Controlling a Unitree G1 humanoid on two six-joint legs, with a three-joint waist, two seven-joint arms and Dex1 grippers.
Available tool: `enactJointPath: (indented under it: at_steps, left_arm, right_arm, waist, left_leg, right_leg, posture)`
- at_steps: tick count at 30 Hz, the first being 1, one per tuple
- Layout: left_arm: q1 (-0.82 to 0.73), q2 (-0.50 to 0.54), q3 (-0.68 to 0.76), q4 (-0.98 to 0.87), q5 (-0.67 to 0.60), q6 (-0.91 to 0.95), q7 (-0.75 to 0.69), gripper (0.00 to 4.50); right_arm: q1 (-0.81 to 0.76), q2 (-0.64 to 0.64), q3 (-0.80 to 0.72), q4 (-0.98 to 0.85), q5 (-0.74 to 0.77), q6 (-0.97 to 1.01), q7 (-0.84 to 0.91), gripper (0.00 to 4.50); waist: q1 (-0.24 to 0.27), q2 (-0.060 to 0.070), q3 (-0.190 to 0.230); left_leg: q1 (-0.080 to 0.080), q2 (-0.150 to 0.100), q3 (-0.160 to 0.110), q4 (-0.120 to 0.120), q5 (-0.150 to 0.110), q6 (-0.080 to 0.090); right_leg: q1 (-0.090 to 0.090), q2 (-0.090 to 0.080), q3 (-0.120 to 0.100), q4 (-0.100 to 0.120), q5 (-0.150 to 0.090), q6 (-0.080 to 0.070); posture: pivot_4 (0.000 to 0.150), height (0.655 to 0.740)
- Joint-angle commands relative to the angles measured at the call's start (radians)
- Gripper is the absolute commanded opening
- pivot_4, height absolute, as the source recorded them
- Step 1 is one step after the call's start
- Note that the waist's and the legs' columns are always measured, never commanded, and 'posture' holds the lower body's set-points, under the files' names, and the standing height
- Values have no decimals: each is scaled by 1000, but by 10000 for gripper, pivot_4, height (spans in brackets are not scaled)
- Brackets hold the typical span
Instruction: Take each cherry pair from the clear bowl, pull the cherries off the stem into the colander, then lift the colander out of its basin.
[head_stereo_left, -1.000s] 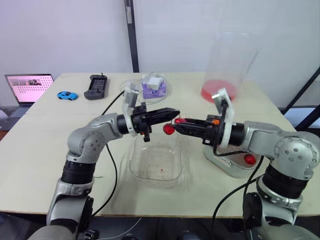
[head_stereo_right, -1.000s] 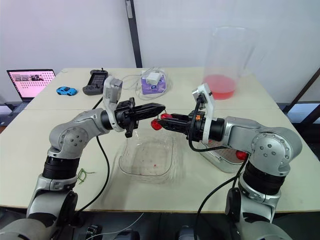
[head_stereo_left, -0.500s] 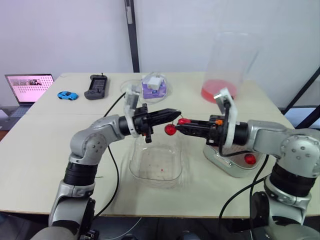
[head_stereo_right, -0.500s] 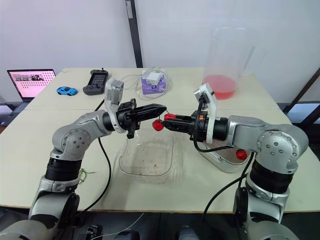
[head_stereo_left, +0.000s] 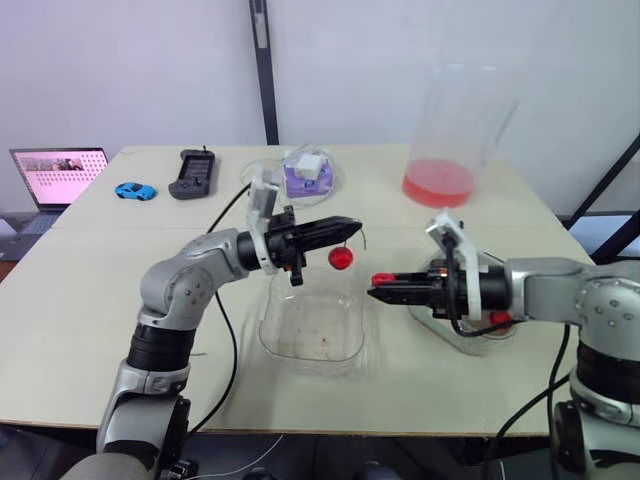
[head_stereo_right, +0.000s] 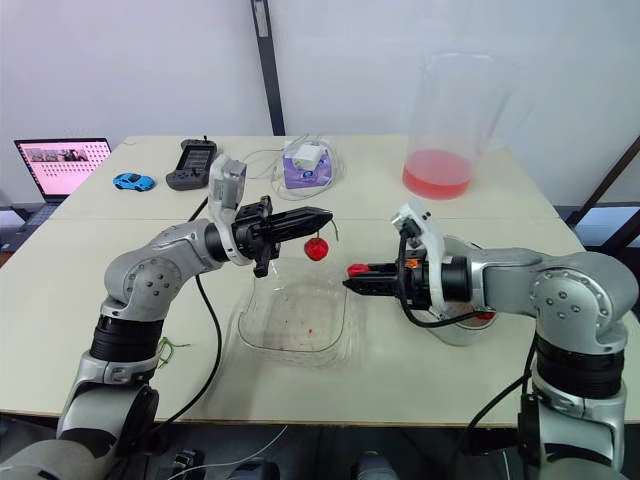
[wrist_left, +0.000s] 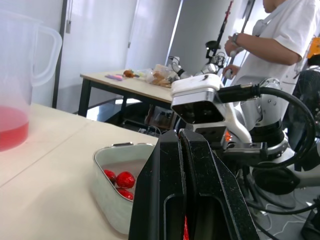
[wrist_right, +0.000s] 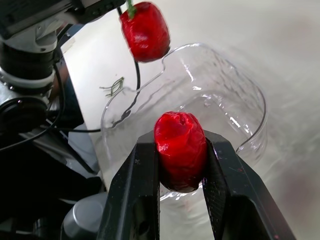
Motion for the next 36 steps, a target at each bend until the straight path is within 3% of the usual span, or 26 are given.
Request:
enactJointPath:
  at_steps: [1, 5, 10, 16, 19, 24, 28, 31, 36]
  left_arm:
    - [-19, 8, 23, -19, -11, -13, -5, 0]
    - [-11, 22, 31, -14, -10, -10, -9, 0]
    - [4, 64, 48, -7, -3, -15, -21, 0]
    - [8, 72, 50, -10, 5, -24, -16, 0]
    - [11, 75, 53, -17, 6, -21, -8, 0]
    - [9, 66, 72, -32, -15, -25, 3, 0]
    - [3, 59, 71, -34, -18, -19, 10, 0]
    - [-2, 47, 69, -35, -22, -18, 16, 0]
    - [-7, 31, 64, -33, -31, -20, 6, 0]
  right_arm:
    - [-18, -90, -77, -16, 27, -76, 57, 11555]
    - [22, -274, -79, 56, -79, -243, 158, 11555]
    - [255, -596, 48, 163, -374, -586, 371, 11555]
    - [327, -617, 145, 228, -484, -711, 425, 11555]
    - [324, -605, 149, 258, -498, -715, 427, 19891]
    - [302, -622, 128, 273, -499, -716, 457, 43233]
    - [169, -529, 64, 192, -313, -604, 448, 44201]
    - [42, -331, 48, 69, -108, -502, 327, 44201]
    - [-50, -20, 87, -6, 53, -413, 50, 44201]
  waist:
    - [1, 0, 0]
    - [1, 0, 0]
    - [4, 0, 0]
    - [-2, 0, 0]
    - [1, 0, 0]
    - [4, 0, 0]
    - [-5, 0, 1]
    - [-4, 0, 1]
    - [7, -1, 1]
  left_leg:
    - [0, 0, 0, 0, 0, 0]
    - [0, 0, 0, 0, 0, 0]
    - [0, 0, 1, 0, -1, 2]
    - [1, 1, 2, 0, -1, 2]
    - [0, 0, 2, 1, -1, 1]
    - [0, 0, 2, 1, -1, 1]
    - [1, 0, 2, 1, -1, 1]
    - [2, 1, 1, 0, -1, 1]
    - [0, 0, 0, 1, 2, -3]
  right_leg:
    - [0, 0, 0, 0, 0, 0]
    - [0, 0, 0, -1, 0, 0]
    - [1, 0, 0, -2, 0, 1]
    - [1, 1, 2, -2, 0, 1]
    - [1, 0, 2, -2, 0, 1]
    - [1, 0, 2, -2, 0, 1]
    - [1, 0, 2, -2, 0, 1]
    - [1, 2, 2, -2, 0, 0]
    - [2, 0, 0, -2, 0, 0]
  posture:
    - [1500, 7332]
    - [1500, 7332]
    - [1500, 7332]
    - [1500, 7332]
    - [1500, 7332]
    - [1500, 7332]
    - [1500, 7332]
    - [1500, 7332]
    - [1500, 7332]
